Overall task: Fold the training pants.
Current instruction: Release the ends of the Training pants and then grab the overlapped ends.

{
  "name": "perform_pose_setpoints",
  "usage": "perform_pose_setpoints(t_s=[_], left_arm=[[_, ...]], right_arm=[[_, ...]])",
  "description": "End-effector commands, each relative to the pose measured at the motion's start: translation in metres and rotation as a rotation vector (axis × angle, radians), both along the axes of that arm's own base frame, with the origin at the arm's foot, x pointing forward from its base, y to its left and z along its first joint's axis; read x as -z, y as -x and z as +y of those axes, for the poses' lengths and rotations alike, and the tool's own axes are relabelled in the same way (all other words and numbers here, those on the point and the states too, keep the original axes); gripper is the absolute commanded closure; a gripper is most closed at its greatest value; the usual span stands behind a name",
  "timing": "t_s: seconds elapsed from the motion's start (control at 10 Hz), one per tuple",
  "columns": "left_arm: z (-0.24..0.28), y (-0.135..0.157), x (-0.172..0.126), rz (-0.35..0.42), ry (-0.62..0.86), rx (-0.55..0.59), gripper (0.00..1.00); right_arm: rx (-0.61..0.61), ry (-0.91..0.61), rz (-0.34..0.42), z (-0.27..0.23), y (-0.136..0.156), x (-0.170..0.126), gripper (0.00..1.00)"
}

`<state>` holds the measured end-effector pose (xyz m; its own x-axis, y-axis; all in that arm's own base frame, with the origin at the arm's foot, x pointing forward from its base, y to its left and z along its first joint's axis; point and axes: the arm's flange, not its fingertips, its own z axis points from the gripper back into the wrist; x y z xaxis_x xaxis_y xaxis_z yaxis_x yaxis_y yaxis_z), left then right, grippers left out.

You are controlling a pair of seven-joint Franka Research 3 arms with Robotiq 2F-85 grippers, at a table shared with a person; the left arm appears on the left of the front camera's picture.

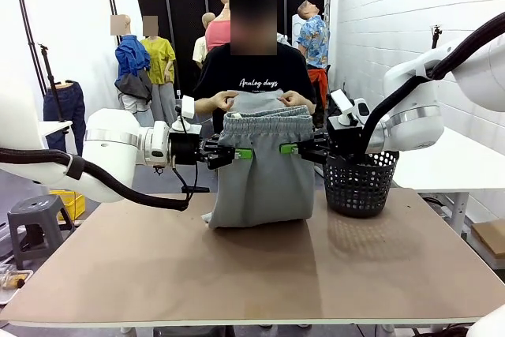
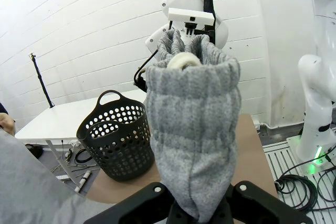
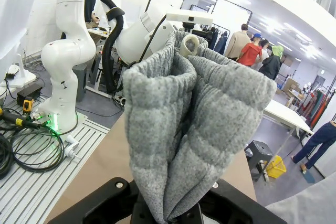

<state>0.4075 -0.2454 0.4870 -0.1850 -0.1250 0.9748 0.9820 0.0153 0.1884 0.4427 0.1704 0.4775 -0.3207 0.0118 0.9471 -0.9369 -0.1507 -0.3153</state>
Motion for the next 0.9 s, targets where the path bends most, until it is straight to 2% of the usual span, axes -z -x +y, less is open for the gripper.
perform_pose_setpoints(t_s=[0.0, 0.8], left_arm=[[-0.0016, 0.0017, -0.0031, -0.01, 0.004, -0.002, 1.0], [-0.0016, 0.0017, -0.0031, -0.01, 0.004, -0.002, 1.0]], right_arm=[[-0.012, -0.011, -0.007, -0.0006, 0.0024, 0.0014, 1.0], [-0.012, -0.011, -0.007, -0.0006, 0.0024, 0.0014, 1.0]])
